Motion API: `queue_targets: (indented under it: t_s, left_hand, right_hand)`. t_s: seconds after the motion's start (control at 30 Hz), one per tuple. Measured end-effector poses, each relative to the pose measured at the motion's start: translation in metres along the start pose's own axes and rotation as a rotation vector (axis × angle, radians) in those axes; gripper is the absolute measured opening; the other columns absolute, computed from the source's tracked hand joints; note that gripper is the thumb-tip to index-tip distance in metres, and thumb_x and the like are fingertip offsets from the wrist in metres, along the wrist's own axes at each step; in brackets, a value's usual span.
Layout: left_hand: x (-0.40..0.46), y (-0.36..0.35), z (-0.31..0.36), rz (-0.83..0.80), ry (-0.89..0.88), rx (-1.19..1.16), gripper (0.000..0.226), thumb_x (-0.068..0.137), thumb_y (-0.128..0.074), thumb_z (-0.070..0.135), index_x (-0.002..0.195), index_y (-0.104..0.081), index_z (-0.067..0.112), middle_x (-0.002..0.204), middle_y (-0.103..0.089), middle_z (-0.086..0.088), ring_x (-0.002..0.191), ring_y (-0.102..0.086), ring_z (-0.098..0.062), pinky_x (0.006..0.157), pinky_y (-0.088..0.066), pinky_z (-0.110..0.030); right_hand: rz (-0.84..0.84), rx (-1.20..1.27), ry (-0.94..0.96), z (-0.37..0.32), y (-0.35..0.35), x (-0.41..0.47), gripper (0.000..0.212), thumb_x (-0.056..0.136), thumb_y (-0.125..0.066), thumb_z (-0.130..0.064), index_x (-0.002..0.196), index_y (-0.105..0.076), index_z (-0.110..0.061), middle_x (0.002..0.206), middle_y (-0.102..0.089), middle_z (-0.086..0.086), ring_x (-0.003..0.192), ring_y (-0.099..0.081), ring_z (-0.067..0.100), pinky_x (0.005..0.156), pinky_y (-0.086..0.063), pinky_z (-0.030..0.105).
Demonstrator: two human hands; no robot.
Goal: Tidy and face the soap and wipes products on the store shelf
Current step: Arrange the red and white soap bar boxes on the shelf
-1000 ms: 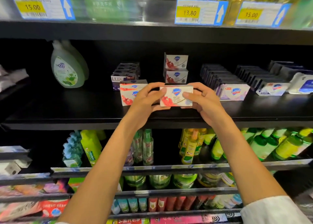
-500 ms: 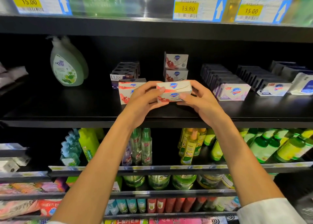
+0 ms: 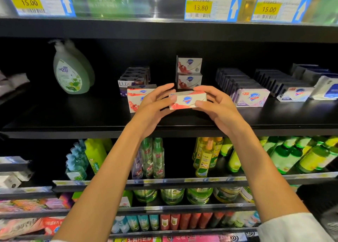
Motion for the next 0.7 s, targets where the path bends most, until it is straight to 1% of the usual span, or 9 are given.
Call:
queue_targets:
  t_s: [0.07,0.13,0.27,0.33,0.43,0.5,0.57,0.63,0.7]
  left_hand:
    - [0.0006,-0.0008,-0.0004,-0.011,0.033,-0.005,0.062,0.088,-0.076,0.02,0.147,-0.056,0.019,0.141,-0.065,-0.008,0.126,-0.067,-0.024,0.106,-0.056,-0.042]
    - [0.0024,-0.0004,-0.0015,-0.021,0.052,-0.002,0.06,0.091,-0.075,0.015,0.148,-0.054,0.017,0.139,-0.067,-0.01,0.124,-0.068,-0.024,0.104,-0.056,-0.041]
    - [0.0056,0.0017,-0.0045,-0.02,0.046,0.018,0.057,0.093,-0.074,0.006,0.146,-0.054,0.009,0.135,-0.069,-0.014,0.124,-0.068,-0.027,0.106,-0.055,-0.045]
    - [0.0049,0.0021,-0.0045,-0.012,0.011,0.025,0.055,0.093,-0.073,0.002,0.144,-0.055,0.008,0.135,-0.068,-0.014,0.124,-0.068,-0.028,0.104,-0.057,-0.045]
    - [0.0029,0.0015,-0.0046,0.021,-0.046,0.047,0.053,0.091,-0.073,-0.003,0.14,-0.057,0.011,0.134,-0.068,-0.009,0.124,-0.068,-0.024,0.1,-0.059,-0.042]
    - [0.0018,0.0006,-0.0056,0.025,-0.075,0.077,0.055,0.09,-0.074,-0.004,0.139,-0.057,0.012,0.136,-0.066,-0.008,0.125,-0.067,-0.023,0.1,-0.059,-0.043]
    - [0.0013,-0.0001,-0.0067,0.022,-0.099,0.113,0.057,0.088,-0.075,-0.005,0.139,-0.057,0.013,0.138,-0.064,-0.007,0.128,-0.064,-0.024,0.102,-0.057,-0.044]
    - [0.0013,-0.0003,-0.0077,0.012,-0.109,0.139,0.059,0.087,-0.076,-0.007,0.139,-0.056,0.014,0.139,-0.063,-0.006,0.13,-0.063,-0.023,0.104,-0.056,-0.047]
    - [0.001,-0.0005,-0.0078,0.0,-0.106,0.153,0.061,0.087,-0.076,-0.007,0.14,-0.055,0.015,0.141,-0.062,-0.006,0.131,-0.063,-0.022,0.106,-0.055,-0.05]
  right_hand:
    - [-0.009,-0.006,0.011,-0.0006,-0.0007,-0.0007,0.046,0.091,-0.074,-0.001,0.134,-0.064,-0.013,0.129,-0.07,0.01,0.126,-0.067,0.023,0.1,-0.059,0.039]
    - [-0.023,-0.004,0.026,-0.001,-0.0016,-0.0015,0.048,0.091,-0.073,0.003,0.136,-0.062,-0.012,0.129,-0.07,0.01,0.126,-0.067,0.024,0.101,-0.059,0.038]
    - [-0.044,-0.001,0.039,-0.0014,-0.0023,-0.0026,0.055,0.091,-0.072,0.005,0.141,-0.057,-0.011,0.133,-0.067,0.01,0.129,-0.065,0.025,0.104,-0.057,0.044]
    - [-0.055,0.015,0.032,-0.0022,-0.0034,-0.0025,0.061,0.09,-0.073,0.002,0.145,-0.054,-0.016,0.138,-0.064,0.012,0.131,-0.063,0.026,0.104,-0.057,0.045]
    - [-0.067,0.047,-0.007,-0.0032,-0.0059,0.0,0.067,0.088,-0.075,-0.012,0.149,-0.051,-0.025,0.139,-0.065,0.011,0.13,-0.064,0.026,0.1,-0.059,0.045]
    - [-0.038,0.102,-0.072,-0.0032,-0.0069,0.0025,0.064,0.09,-0.073,-0.021,0.15,-0.049,-0.025,0.132,-0.07,0.012,0.124,-0.068,0.029,0.094,-0.061,0.044]
    - [-0.011,0.116,-0.118,-0.0028,-0.0069,0.0036,0.058,0.093,-0.071,-0.025,0.147,-0.052,-0.02,0.126,-0.072,0.015,0.119,-0.071,0.032,0.087,-0.064,0.04]
    - [-0.004,0.078,-0.123,-0.0015,-0.0063,0.0038,0.049,0.096,-0.071,-0.022,0.142,-0.057,-0.012,0.124,-0.073,0.018,0.117,-0.071,0.035,0.082,-0.065,0.038]
    - [0.003,0.072,-0.118,-0.0003,-0.0055,0.0038,0.044,0.096,-0.071,-0.016,0.139,-0.059,-0.009,0.122,-0.074,0.018,0.115,-0.072,0.035,0.08,-0.065,0.038]
Point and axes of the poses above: each hand's wrist, its own x-axis towards the middle knuckle, its own y-axis out of the back of the hand, z = x × y, the point moved 1 cm from there along x, towards the middle knuckle
